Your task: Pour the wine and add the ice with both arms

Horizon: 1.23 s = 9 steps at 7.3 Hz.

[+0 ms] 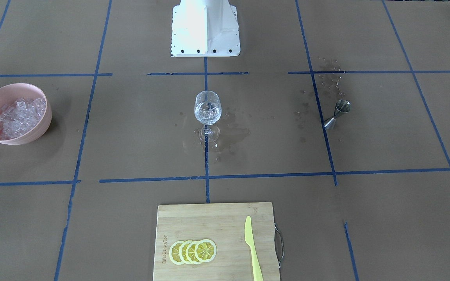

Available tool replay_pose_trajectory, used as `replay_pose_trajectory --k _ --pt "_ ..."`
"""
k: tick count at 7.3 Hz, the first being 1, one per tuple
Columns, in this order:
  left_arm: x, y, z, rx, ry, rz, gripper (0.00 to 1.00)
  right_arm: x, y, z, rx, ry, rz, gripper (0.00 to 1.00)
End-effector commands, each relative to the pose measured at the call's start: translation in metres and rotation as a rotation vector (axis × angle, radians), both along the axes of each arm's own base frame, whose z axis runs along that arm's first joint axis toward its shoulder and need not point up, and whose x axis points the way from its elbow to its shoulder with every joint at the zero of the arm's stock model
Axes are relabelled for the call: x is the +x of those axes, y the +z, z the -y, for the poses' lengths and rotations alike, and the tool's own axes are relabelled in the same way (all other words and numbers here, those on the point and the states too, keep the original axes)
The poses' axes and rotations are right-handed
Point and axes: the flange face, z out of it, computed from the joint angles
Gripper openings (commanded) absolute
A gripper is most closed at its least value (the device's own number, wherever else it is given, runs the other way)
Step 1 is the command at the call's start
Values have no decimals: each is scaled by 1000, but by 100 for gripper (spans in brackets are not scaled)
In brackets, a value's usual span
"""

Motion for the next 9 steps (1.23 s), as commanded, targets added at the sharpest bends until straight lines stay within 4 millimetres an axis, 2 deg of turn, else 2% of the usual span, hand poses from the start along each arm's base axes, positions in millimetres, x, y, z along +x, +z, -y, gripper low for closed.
replay_pose_trajectory --k 1,3,5,6,9 --pt "0 22 -21 -20 26 3 100 25 26 -34 -27 44 -14 100" --pt "0 30 -26 -42 20 0 100 22 32 -54 -55 44 49 100" --pt "2 58 -49 -98 21 -10 100 33 37 -61 -79 71 102 100" --pt "2 60 -50 -112 9 -13 100 37 38 -63 -89 85 131 100" --pt "8 46 -44 -111 -62 -90 100 43 41 -66 -144 137 142 100"
